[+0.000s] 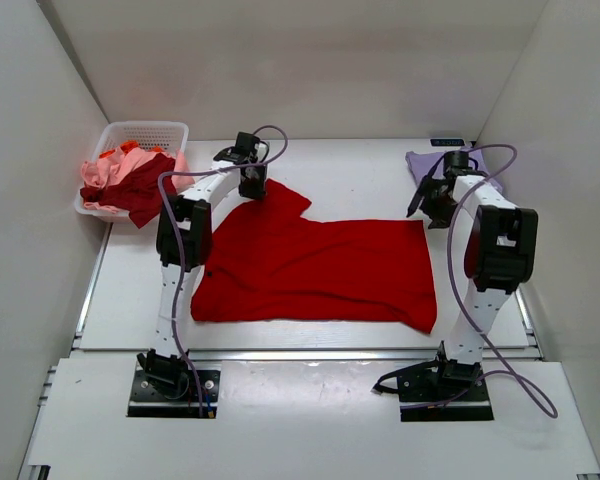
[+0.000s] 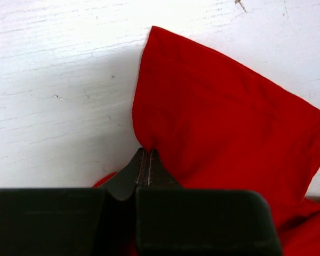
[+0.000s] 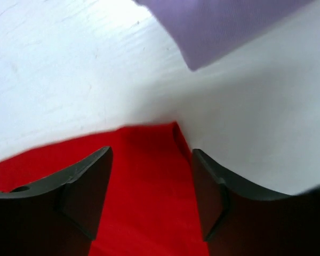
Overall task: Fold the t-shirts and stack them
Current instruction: Grap the side of the flattened tshirt furthest away from the robot with both arms
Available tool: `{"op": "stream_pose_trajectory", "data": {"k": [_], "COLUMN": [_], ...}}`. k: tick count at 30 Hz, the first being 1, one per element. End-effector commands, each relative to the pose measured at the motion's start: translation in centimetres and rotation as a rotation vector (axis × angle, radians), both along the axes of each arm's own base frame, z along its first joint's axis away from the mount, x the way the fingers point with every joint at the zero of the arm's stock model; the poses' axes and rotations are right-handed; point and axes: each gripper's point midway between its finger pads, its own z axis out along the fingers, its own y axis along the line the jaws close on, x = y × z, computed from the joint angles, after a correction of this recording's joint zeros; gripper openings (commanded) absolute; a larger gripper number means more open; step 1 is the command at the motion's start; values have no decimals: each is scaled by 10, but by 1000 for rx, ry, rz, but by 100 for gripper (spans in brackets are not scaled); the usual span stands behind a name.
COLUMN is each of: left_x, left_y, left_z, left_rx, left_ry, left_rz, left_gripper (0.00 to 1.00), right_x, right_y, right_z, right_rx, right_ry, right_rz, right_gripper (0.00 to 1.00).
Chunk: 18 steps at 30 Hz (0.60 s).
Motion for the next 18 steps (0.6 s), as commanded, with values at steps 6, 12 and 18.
{"op": "stream_pose_trajectory", "data": {"k": [6,12,18], "left_x": [-9,-6,-17], "left_y": [10,25,33], "left_z": [29,50,98], "left_rx": [-36,-49,-108], "left_ry": [-12,-30,-92], "left_rz": [17,58,53], "left_gripper": [0,0,0], "right_x": [3,11,34], "right_y": [9,13,6], "right_z": [-24,-16,19], "right_rx": [-51,-88,-169], "right_ry": [119,89,-8], "right_rz": [24,51,119], "right_gripper": [17,0,0]}}
